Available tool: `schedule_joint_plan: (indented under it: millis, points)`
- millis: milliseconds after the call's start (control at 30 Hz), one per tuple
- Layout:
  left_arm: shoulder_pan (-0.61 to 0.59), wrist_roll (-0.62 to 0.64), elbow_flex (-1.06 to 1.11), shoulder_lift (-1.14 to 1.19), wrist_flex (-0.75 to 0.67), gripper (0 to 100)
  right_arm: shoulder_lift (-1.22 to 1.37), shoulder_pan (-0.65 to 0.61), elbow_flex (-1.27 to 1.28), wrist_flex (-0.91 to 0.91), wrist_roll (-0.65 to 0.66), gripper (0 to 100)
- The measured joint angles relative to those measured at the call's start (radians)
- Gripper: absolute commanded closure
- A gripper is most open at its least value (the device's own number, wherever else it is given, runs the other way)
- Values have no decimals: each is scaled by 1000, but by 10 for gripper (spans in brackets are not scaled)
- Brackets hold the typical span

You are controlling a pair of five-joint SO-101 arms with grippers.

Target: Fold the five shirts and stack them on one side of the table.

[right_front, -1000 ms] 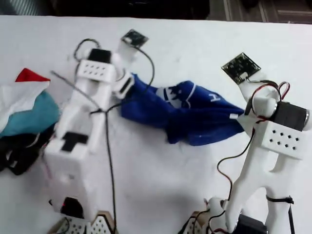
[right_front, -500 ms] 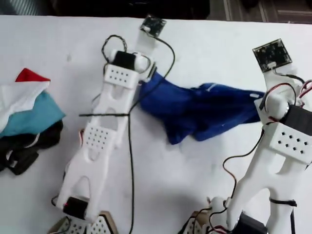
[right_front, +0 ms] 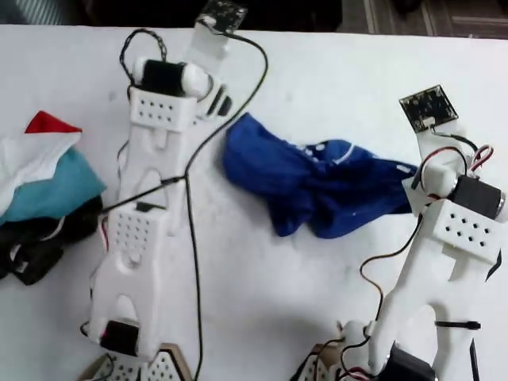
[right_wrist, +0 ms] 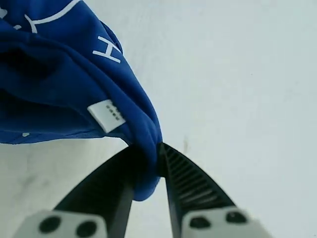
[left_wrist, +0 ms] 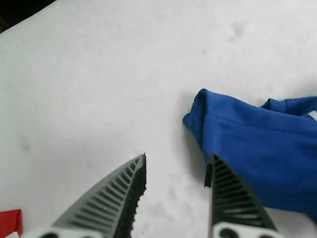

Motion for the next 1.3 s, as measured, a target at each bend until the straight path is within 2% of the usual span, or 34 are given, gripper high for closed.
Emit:
schedule_joint_plan:
  millis: [233,367,567,733,900,1100,1300]
  points:
    - [28,-157,523,-295,0,785,0,0,0,0,0,979]
    - [52,-173,810,-382,-57,774,0,0,0,0,0,979]
    - [110,-146,1046,-390,-212,704,0,0,0,0,0,979]
    - [126,-112,1135,-390,-351,714,0,0,0,0,0,979]
    - [127,-110,1137,-307,-442,714,0,0,0,0,0,979]
    - [121,-110,1033,-140,-450,796,0,0,0,0,0,979]
    - [120,-110,853,-35,-362,860,0,0,0,0,0,979]
